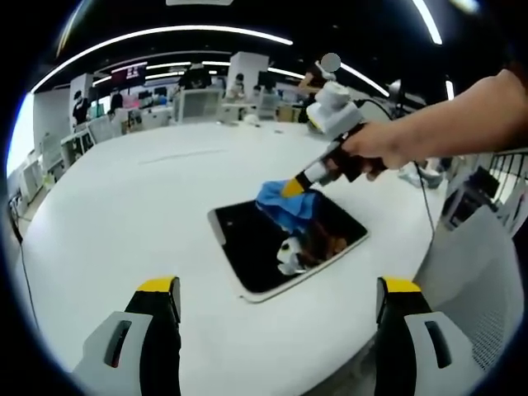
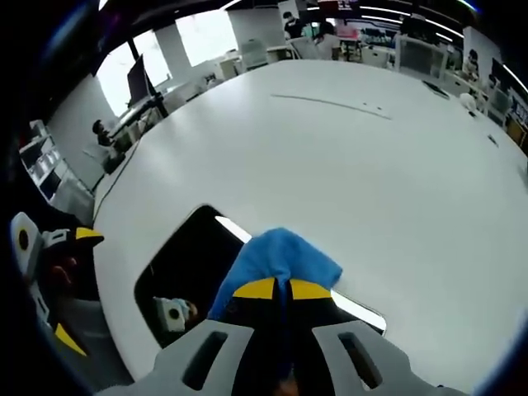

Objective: Wipe the mirror surface with the cleaning cloth until all visible marks leave the cleaned area.

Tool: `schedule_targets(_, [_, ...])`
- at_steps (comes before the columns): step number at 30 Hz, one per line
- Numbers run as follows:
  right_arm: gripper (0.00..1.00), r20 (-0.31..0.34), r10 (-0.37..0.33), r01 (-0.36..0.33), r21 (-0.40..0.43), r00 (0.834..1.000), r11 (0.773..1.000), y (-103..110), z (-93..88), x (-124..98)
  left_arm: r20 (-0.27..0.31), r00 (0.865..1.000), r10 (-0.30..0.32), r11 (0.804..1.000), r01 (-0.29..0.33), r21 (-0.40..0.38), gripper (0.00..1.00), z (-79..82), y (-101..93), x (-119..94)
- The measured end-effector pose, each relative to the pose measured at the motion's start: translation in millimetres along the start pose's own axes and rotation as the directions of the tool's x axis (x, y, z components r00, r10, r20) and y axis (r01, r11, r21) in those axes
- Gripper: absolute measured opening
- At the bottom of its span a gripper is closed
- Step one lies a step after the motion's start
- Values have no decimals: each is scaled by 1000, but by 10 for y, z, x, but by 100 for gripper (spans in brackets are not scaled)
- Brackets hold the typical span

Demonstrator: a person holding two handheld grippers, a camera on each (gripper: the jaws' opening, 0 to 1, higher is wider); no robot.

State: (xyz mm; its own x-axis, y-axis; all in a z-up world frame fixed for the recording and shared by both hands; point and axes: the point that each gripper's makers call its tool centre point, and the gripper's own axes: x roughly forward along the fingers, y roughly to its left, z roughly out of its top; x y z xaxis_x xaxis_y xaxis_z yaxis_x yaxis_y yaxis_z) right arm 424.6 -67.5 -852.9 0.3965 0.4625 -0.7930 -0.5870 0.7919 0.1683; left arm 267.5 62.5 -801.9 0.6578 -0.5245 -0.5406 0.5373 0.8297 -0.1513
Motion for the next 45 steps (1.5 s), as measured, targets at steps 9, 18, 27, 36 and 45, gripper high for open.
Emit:
schedule_targets(9, [0, 1, -23, 23, 7, 1000, 1000, -132, -63, -73, -3, 1000, -1, 1000, 1, 5, 99, -6, -6, 2])
schedule_targets(18, [0, -4, -42, 42, -3, 999, 999, -178, -89, -100, 0, 1000, 0, 1000, 0, 6, 99, 0, -4, 3])
schedule_targets(27, [0, -14, -109, 103, -211, 994, 972, -70, -200, -170, 8, 1000, 7, 1000, -7, 7, 99, 15, 12, -1])
schedule_targets(36, [0, 6, -124, 123, -187, 992, 975, -27, -277, -216, 12, 1000, 11, 1000, -11, 7, 99, 23, 18, -9])
schedule_targets(45, [0, 9, -130, 129, -171, 992, 977, 25, -349, -253, 24, 1000, 18, 1000, -18, 2, 99, 41, 33, -20])
